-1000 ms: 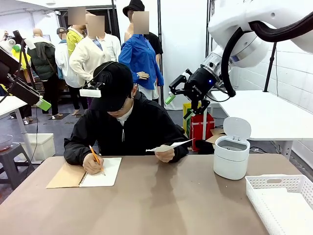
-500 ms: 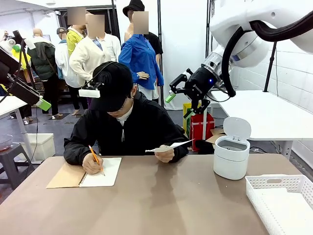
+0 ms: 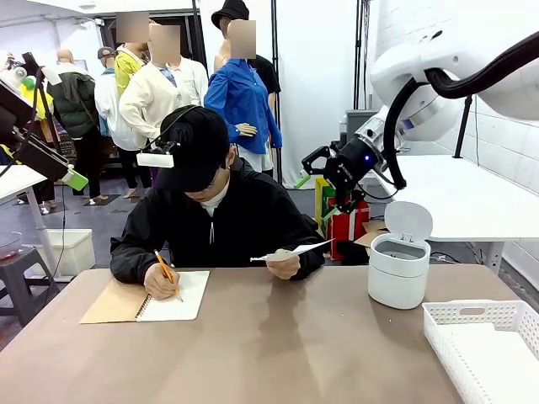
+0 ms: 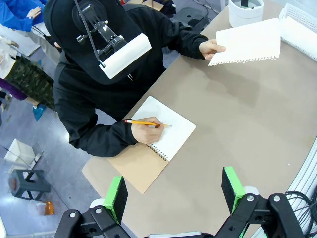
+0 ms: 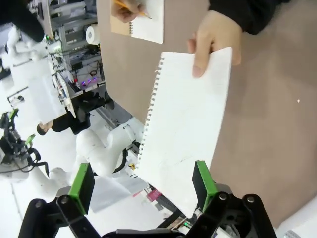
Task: Sort the paper based on its condition.
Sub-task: If a person hands you a paper, place it in the Organizing basket , and if it's crumpled, put it in the Trash can.
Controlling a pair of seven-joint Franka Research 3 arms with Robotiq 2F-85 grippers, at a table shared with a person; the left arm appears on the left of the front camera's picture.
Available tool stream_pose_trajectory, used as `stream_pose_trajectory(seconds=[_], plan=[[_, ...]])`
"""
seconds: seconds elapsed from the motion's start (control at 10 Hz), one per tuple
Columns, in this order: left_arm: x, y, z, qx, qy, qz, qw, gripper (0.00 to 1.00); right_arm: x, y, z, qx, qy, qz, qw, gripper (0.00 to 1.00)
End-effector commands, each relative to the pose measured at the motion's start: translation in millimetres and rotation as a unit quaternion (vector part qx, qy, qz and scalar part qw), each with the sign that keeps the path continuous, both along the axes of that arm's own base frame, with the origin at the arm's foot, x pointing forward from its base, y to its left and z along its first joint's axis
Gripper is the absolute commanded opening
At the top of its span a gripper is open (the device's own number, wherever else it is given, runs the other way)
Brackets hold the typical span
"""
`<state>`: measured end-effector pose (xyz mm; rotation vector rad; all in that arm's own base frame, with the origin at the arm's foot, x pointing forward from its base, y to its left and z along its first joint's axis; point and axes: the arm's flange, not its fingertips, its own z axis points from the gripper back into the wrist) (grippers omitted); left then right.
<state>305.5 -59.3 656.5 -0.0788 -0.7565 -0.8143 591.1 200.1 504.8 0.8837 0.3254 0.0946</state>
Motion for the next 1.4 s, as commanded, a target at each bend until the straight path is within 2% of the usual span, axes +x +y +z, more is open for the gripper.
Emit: stream_pose_trajectory(seconds=[0.0, 0.4, 0.9, 1.3], plan=[[0.0, 0.1, 0.2, -0.001, 0.0, 0.0, 1.0, 1.0, 6.0, -1.3, -10.8, -0.027, 0.039, -0.015, 0.999, 1.0], [0.0, 0.1, 0.2, -0.001, 0.0, 0.0, 1.0, 1.0, -6.9, -8.0, -41.6, -0.039, 0.083, -0.024, 0.996, 1.0], [0.0, 0.1, 0.2, -0.001, 0.0, 0.0, 1.0, 1.0, -19.5, 9.0, -78.9, 0.013, 0.141, -0.022, 0.99, 1.0], [0.0, 0.1, 0.2, -0.001, 0.0, 0.0, 1.0, 1.0, -13.1, 17.6, -96.3, 0.041, 0.142, -0.018, 0.989, 1.0]])
